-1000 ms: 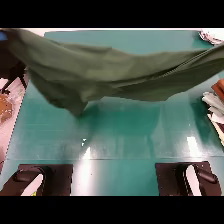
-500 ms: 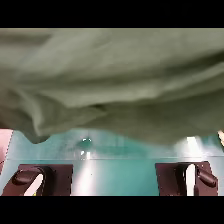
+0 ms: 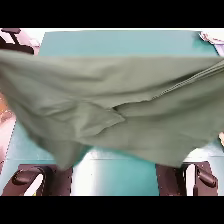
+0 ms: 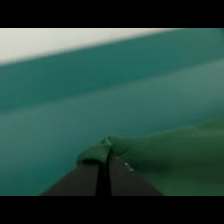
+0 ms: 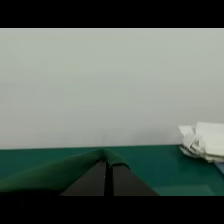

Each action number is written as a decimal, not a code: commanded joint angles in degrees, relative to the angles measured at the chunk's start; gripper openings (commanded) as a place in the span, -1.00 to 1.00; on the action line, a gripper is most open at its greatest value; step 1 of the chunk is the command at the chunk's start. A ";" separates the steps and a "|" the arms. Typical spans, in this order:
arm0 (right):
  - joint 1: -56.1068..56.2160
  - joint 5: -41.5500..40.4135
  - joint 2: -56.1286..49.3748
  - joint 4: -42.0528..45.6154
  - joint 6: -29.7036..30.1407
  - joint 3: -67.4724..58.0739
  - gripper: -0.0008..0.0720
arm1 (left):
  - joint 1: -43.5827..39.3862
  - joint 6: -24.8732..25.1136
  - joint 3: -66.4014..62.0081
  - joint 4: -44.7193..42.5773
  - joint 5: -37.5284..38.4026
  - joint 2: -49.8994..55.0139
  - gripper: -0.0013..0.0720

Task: Fold the shirts.

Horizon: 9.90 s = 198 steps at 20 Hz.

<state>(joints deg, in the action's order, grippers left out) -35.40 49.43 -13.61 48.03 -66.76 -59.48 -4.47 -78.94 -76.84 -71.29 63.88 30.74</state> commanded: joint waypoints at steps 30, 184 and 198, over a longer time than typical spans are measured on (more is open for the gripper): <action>32.59 -37.83 -69.46 -0.33 6.84 -1.99 -0.91 | -0.02 -0.52 28.33 8.70 -69.31 44.28 -0.88; -0.28 -6.58 -8.70 -15.39 10.64 7.98 -0.91 | 26.95 28.41 6.45 40.35 -2.01 4.31 -0.88; 1.18 -1.38 -6.43 -15.10 11.74 -11.87 -0.91 | 26.95 21.88 -22.64 28.61 8.09 4.79 -0.88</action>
<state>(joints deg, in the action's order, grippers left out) -35.31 42.15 -15.33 33.15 -55.05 -66.59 22.50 -55.72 -98.70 -41.47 69.67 35.18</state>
